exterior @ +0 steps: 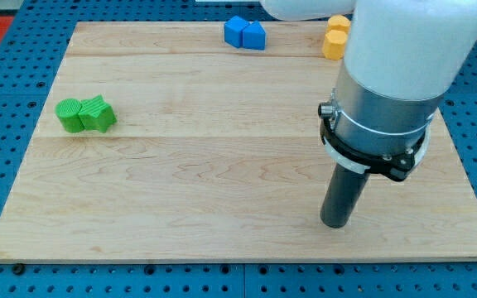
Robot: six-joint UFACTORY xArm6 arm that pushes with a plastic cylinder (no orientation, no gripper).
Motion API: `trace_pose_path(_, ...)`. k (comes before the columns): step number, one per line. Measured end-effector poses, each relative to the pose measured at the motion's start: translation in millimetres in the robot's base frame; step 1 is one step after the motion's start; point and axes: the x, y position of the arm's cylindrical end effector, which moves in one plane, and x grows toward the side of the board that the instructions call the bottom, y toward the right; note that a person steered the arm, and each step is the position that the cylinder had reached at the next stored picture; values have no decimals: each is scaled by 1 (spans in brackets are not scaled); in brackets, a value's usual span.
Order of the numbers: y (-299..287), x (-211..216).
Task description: Move the red blocks towards the center of the board
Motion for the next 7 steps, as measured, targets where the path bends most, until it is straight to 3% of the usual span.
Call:
trace_pose_path(1, 0, 1)
trace_pose_path(3, 124, -84)
trace_pose_path(4, 158, -141)
trace_pose_path(7, 149, -206)
